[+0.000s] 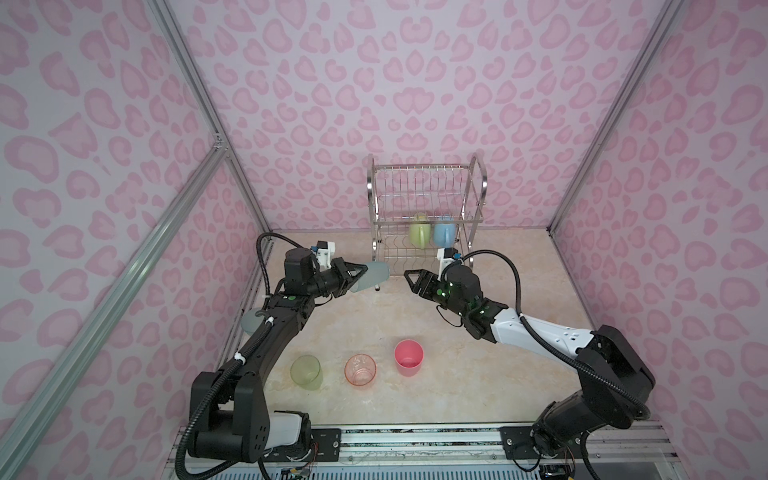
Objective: Load the cups into the dish rack
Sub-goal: 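Lift the teal cup with the left gripper toward the right gripper while it approaches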
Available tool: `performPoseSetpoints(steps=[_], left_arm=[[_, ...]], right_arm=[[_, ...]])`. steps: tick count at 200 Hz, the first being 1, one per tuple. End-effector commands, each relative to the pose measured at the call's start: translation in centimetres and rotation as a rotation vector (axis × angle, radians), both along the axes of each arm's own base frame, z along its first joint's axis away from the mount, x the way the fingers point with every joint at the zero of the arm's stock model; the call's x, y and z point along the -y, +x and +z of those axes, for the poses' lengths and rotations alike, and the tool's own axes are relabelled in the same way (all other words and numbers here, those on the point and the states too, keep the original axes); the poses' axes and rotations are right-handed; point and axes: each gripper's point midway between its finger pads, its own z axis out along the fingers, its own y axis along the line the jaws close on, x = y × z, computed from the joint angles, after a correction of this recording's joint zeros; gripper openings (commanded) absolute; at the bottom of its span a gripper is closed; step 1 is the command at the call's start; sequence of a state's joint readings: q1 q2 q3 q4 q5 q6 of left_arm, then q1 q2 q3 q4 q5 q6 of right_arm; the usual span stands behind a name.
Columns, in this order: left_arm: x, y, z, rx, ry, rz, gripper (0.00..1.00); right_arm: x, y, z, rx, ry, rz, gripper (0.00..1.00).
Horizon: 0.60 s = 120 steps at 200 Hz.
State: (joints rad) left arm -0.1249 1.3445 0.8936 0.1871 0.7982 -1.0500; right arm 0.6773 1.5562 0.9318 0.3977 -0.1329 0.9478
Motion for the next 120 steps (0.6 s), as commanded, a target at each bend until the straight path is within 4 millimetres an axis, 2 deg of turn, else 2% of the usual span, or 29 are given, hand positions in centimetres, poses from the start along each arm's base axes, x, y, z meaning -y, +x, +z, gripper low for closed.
performPoseSetpoints(steps=[1,24,51,120], left_arm=[[1.3,0.3,3.2,0.101,-0.104,-0.025,0.09],[3.0,0.5,3.6,0.105,-0.17,-0.065,0.08],[4.9,0.7,3.5,0.099,-0.231,-0.111,0.08],[7.0,0.6,3.8,0.11,-0.289,-0.161,0.08]], right_arm=[[0.6,0.5,1.2,-0.078,0.2,-0.039,0.68],[1.3,1.0,2.0,-0.104,0.325,-0.062,0.68],[1.5,1.5,2.8,-0.108,0.394,-0.062,0.71],[0.6,2.5,2.9,-0.138,0.48,-0.035,0.82]])
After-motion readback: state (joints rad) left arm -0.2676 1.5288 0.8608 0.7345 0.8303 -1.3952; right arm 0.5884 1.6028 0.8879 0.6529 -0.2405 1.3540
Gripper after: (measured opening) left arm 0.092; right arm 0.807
